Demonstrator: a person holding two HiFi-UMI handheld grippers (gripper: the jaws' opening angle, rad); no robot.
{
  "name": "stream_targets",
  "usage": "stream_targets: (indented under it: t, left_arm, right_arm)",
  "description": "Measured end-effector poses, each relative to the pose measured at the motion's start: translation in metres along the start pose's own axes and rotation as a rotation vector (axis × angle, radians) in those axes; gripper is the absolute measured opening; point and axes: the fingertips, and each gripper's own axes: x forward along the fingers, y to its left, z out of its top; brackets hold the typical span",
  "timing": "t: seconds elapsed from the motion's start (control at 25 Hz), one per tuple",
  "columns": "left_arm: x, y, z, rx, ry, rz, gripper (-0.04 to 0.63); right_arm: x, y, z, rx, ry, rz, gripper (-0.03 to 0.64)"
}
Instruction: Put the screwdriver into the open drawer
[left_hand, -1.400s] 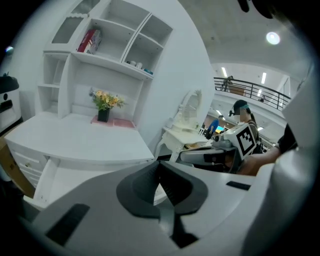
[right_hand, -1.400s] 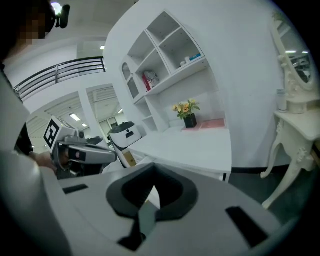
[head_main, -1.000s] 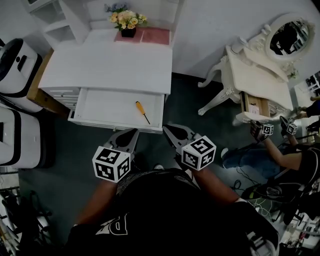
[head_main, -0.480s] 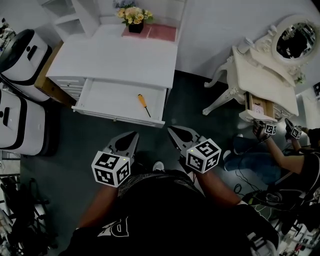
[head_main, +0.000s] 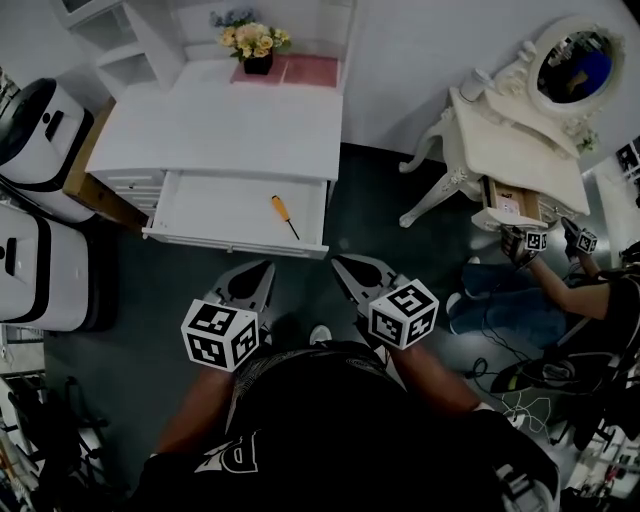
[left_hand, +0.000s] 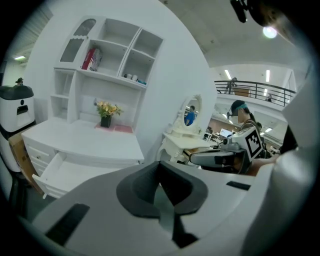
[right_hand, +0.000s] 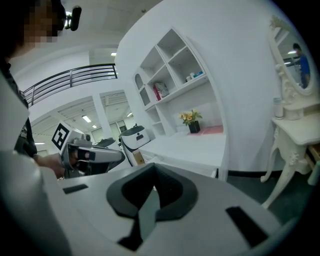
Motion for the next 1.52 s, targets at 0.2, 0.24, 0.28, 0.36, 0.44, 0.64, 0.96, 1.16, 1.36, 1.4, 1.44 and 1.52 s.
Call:
stream_targets:
  t: [0.2, 0.24, 0.28, 0.36, 0.44, 0.64, 0.96, 1.16, 1.36, 1.4, 1.44, 1.52]
  left_arm:
    - [-0.011, 0.012, 0.005, 0.016, -0.006, -0.018, 0.015]
    - [-0.013, 0.014, 0.005, 0.017, -0.005, -0.023, 0.015]
    - [-0.015, 0.016, 0.004, 0.019, -0.004, -0.029, 0.015]
    - [-0.019, 0.02, 0.002, 0.022, -0.002, -0.038, 0.015]
    - [-0.023, 0.024, 0.001, 0.024, 0.003, -0.047, 0.015]
    - [-0.027, 0.03, 0.0, 0.03, 0.014, -0.064, 0.015]
    - [-0.032, 0.041, -0.003, 0.036, 0.027, -0.085, 0.015]
    - [-0.033, 0.044, -0.002, 0.042, 0.031, -0.095, 0.015]
    - [-0.034, 0.042, -0.003, 0.047, 0.036, -0.104, 0.015]
    - [-0.034, 0.042, -0.003, 0.047, 0.037, -0.105, 0.015]
    - [-0.034, 0.042, -0.004, 0.047, 0.037, -0.106, 0.015]
    - [-0.034, 0.042, -0.004, 0.048, 0.039, -0.107, 0.015]
  right_arm:
    - [0.008, 0.016, 0.004, -0.014, -0.003, -0.022, 0.008]
    - [0.009, 0.019, 0.003, -0.011, -0.006, -0.027, 0.008]
    - [0.011, 0.022, 0.003, -0.009, -0.008, -0.031, 0.008]
    - [0.014, 0.028, 0.001, -0.006, -0.01, -0.04, 0.008]
    - [0.017, 0.032, 0.0, 0.0, -0.011, -0.05, 0.008]
    - [0.022, 0.038, -0.004, 0.007, -0.006, -0.068, 0.008]
    - [0.032, 0.047, -0.005, -0.001, 0.0, -0.083, 0.008]
    - [0.036, 0.05, -0.004, 0.0, 0.002, -0.085, 0.008]
    - [0.036, 0.052, -0.005, 0.001, 0.01, -0.083, 0.008]
    - [0.036, 0.052, -0.005, 0.002, 0.008, -0.084, 0.008]
    - [0.035, 0.052, -0.005, 0.003, 0.006, -0.085, 0.008]
    - [0.035, 0.052, -0.004, 0.004, 0.003, -0.086, 0.008]
